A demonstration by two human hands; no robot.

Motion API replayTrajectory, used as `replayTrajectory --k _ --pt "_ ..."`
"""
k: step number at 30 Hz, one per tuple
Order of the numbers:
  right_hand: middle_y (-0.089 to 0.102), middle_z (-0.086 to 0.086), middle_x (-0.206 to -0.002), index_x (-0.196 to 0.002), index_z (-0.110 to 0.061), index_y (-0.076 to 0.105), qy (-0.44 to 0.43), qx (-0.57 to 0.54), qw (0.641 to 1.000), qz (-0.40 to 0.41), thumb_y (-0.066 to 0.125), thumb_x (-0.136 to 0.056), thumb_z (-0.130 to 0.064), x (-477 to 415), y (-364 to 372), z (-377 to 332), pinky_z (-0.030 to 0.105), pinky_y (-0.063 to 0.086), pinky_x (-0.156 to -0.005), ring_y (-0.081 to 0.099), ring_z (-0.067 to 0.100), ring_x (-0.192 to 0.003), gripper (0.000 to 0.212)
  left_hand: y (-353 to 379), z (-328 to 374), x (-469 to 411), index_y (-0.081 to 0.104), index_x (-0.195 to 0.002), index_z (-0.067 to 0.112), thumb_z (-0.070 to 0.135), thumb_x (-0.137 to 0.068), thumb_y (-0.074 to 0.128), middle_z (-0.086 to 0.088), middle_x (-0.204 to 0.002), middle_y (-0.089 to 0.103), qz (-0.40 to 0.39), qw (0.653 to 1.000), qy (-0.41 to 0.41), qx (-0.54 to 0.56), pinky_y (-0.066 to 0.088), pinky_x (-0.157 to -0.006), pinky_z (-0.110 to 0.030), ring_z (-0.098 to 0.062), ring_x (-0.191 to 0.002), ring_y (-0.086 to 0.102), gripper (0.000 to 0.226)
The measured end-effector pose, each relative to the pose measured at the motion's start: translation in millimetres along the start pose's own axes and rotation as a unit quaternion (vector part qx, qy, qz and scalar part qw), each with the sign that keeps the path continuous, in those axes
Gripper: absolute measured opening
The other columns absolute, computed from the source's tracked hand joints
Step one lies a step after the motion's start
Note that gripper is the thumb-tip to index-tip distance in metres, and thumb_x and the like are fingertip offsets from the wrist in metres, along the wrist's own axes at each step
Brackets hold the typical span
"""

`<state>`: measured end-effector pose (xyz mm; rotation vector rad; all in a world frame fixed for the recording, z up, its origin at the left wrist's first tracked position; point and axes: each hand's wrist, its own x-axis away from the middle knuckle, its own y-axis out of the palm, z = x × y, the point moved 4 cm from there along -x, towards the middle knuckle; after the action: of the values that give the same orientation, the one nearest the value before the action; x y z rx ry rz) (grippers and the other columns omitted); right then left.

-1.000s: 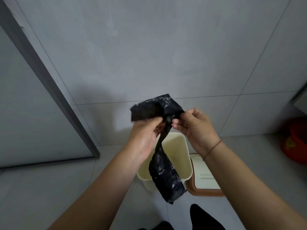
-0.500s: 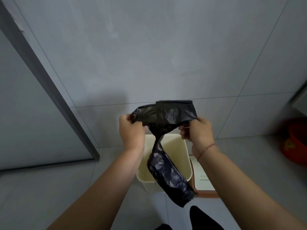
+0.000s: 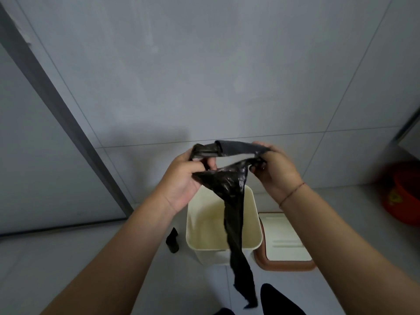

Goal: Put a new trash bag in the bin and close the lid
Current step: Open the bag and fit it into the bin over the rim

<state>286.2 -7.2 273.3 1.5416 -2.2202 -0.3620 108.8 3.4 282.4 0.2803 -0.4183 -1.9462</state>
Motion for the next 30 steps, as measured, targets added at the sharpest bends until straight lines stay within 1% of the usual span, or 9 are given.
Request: replayTrajectory --k 5,8,11,15,19,23,26,28,30 --pt "0.06 -0.009 -0.064 -0.091 -0.017 0.059 -0.008 0.096 0.988 -0.12 0.063 -0.079 0.001 -1.3 -2.8 -8.1 0.018 0.037 -0.054 0.052 0.003 -0.057 0.022 -9.8 18.7 4.1 0.059 -0.073 0.015 0.011 -0.065 0.054 0.003 -0.065 0.053 -0.076 0.987 -0.034 0.135 0.019 -0.047 -0.022 -0.008 -0.041 0.024 0.011" --pt "0.059 -0.011 -0.058 -0.076 -0.019 0.065 -0.027 0.132 0.982 -0.133 0.062 -0.081 -0.003 -0.6 -5.0 -13.1 0.018 0.035 -0.054 0.049 0.003 -0.056 0.018 -12.8 18.6 2.6 0.059 -0.086 0.019 0.032 -0.084 0.052 0.007 -0.046 0.041 -0.092 0.992 -0.063 0.066 0.012 -0.039 -0.021 -0.007 -0.035 0.013 0.015" --pt "0.058 -0.012 -0.052 -0.069 -0.022 0.057 -0.004 0.063 0.994 -0.091 0.059 -0.085 -0.014 -4.1 -8.0 -17.5 0.018 0.037 -0.052 0.046 0.002 -0.046 0.018 -13.8 18.4 0.6 0.065 -0.07 0.025 0.034 -0.09 0.046 0.009 -0.033 0.03 -0.05 0.997 -0.05 -0.005 0.008 -0.039 -0.023 -0.002 -0.029 0.019 0.029" --pt "0.06 -0.006 -0.071 -0.079 -0.023 0.053 0.032 -0.063 0.997 -0.04 0.053 -0.09 -0.024 -10.2 -17.7 -20.7 0.019 0.046 -0.056 0.055 0.007 -0.057 0.011 -15.8 20.7 -0.5 0.067 -0.082 0.021 0.025 -0.094 0.044 0.009 -0.046 0.045 0.023 0.998 -0.006 0.064 0.031 -0.045 -0.017 -0.005 -0.039 0.04 0.027" --pt "0.044 -0.005 -0.064 -0.075 -0.02 0.047 0.033 -0.139 0.989 0.025 0.05 -0.093 -0.027 -17.8 -33.8 -26.6 0.014 0.035 -0.041 0.045 0.005 -0.044 0.019 -33.7 28.7 -6.5 0.063 -0.102 0.012 0.021 -0.096 0.038 -0.004 -0.087 0.07 0.109 0.977 0.004 0.185 0.052 -0.087 -0.035 -0.017 -0.083 0.066 0.027" --pt "0.046 -0.008 -0.045 -0.075 -0.018 0.049 0.021 -0.152 0.987 0.038 0.049 -0.094 -0.029 -22.5 -41.4 -30.7 0.012 0.035 -0.037 0.046 0.003 -0.036 0.021 -39.2 36.3 -6.7 0.06 -0.089 0.008 0.02 -0.094 0.035 -0.006 -0.067 0.068 0.11 0.961 0.009 0.253 0.056 -0.072 -0.029 -0.016 -0.061 0.065 0.028" --pt "0.052 -0.006 -0.041 -0.075 -0.015 0.05 0.007 -0.175 0.982 0.064 0.052 -0.093 -0.027 -22.4 -43.7 -35.3 0.013 0.044 -0.04 0.058 0.004 -0.038 0.022 -35.1 36.3 -1.3 0.06 -0.083 0.004 0.042 -0.09 0.049 -0.004 -0.047 0.063 0.09 0.983 -0.037 0.158 0.048 -0.043 -0.019 -0.013 -0.038 0.058 0.039" --pt "0.055 -0.004 -0.05 -0.075 -0.013 0.049 -0.004 -0.172 0.983 0.067 0.053 -0.092 -0.026 -23.4 -43.4 -38.5 0.015 0.049 -0.045 0.064 0.005 -0.044 0.022 -33.3 36.5 4.5 0.059 -0.079 0.003 0.051 -0.071 0.064 0.003 -0.03 0.046 0.027 0.995 -0.083 -0.038 0.029 -0.033 -0.015 -0.004 -0.023 0.035 0.049" --pt "0.055 -0.005 -0.046 -0.075 -0.012 0.048 -0.013 -0.161 0.985 0.059 0.053 -0.092 -0.026 -24.5 -42.4 -40.1 0.016 0.052 -0.047 0.065 0.006 -0.046 0.022 -32.6 33.2 10.0 0.064 -0.089 0.005 0.041 -0.067 0.071 0.005 -0.033 0.045 -0.015 0.963 -0.118 -0.244 0.025 -0.034 -0.016 -0.003 -0.025 0.027 0.044"
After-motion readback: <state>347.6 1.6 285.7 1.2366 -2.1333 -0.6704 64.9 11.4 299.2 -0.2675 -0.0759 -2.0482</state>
